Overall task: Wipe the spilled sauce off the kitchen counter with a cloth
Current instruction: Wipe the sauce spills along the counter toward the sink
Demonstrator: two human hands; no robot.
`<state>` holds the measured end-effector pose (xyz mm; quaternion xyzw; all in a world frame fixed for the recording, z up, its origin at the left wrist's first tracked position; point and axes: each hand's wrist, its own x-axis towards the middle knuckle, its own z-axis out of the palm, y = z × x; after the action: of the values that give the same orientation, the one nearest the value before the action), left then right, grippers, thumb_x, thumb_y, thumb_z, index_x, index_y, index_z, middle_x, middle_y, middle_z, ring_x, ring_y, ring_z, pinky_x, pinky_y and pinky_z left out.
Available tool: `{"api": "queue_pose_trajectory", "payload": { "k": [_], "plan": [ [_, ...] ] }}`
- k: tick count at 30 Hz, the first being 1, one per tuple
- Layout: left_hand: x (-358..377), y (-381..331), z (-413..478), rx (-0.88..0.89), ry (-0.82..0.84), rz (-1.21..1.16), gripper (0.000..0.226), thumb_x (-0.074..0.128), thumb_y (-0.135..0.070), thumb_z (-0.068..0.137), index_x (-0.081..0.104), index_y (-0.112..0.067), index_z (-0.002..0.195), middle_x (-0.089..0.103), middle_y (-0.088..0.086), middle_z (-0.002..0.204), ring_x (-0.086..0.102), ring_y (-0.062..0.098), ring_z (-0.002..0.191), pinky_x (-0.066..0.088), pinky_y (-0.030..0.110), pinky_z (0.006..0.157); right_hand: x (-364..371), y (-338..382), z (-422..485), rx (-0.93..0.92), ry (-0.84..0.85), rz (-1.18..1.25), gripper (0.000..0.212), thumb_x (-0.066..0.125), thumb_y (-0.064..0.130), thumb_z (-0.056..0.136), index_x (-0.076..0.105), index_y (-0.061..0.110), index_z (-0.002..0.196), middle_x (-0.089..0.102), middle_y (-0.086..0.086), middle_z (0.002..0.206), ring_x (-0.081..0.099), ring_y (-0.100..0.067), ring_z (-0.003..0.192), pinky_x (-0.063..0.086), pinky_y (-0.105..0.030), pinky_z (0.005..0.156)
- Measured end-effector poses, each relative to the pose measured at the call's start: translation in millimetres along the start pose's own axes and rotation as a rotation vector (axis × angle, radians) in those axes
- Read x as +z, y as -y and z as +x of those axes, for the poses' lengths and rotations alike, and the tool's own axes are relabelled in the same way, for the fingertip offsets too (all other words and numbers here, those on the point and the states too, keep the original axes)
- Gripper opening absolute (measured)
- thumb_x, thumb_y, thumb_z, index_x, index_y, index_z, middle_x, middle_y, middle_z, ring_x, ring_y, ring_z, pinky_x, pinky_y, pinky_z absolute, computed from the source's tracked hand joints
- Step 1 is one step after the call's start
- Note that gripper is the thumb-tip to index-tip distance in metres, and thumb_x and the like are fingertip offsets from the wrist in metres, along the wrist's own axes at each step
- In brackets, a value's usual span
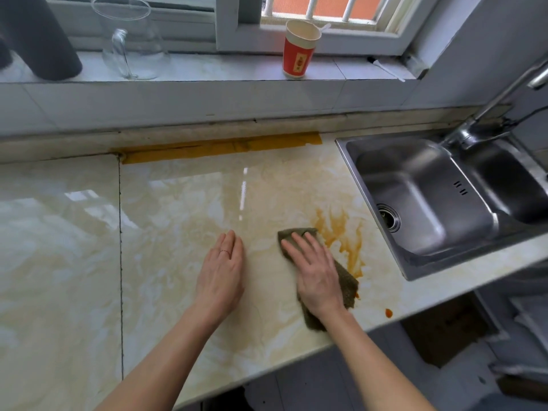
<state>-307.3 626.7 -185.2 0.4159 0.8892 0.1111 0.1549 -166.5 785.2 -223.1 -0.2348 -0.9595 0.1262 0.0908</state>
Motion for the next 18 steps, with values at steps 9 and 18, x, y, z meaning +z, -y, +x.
{"api": "queue_pose_trajectory", "payload": {
  "k": [9,18],
  "plan": [
    [1.5,-1.1,-2.0,0.009,0.021,0.057,0.07,0.034,-0.001,0.088,-0.004,-0.002,0.147,-0.005,0.017,0.156,-0.002,0.028,0.145,0.009,0.037,0.119,12.8,44.3,-33.0,0.023,-0.053,0.012,0.06,0.039,0.012,0.088,0.043,0.029,0.146,0.04,0.003,0.153,0.027,-0.022,0.145,0.021,-0.049,0.118],
    [0.0,4.5,-2.5,0.029,0.036,0.051,0.066,0.031,-0.005,0.091,-0.005,-0.003,0.147,-0.007,0.016,0.156,-0.005,0.027,0.145,0.007,0.035,0.119,-0.9,8.4,-14.4,0.114,-0.039,0.003,0.058,0.03,0.018,0.089,0.046,0.027,0.144,0.043,0.001,0.151,0.03,-0.023,0.144,0.028,-0.053,0.114]
  ]
}}
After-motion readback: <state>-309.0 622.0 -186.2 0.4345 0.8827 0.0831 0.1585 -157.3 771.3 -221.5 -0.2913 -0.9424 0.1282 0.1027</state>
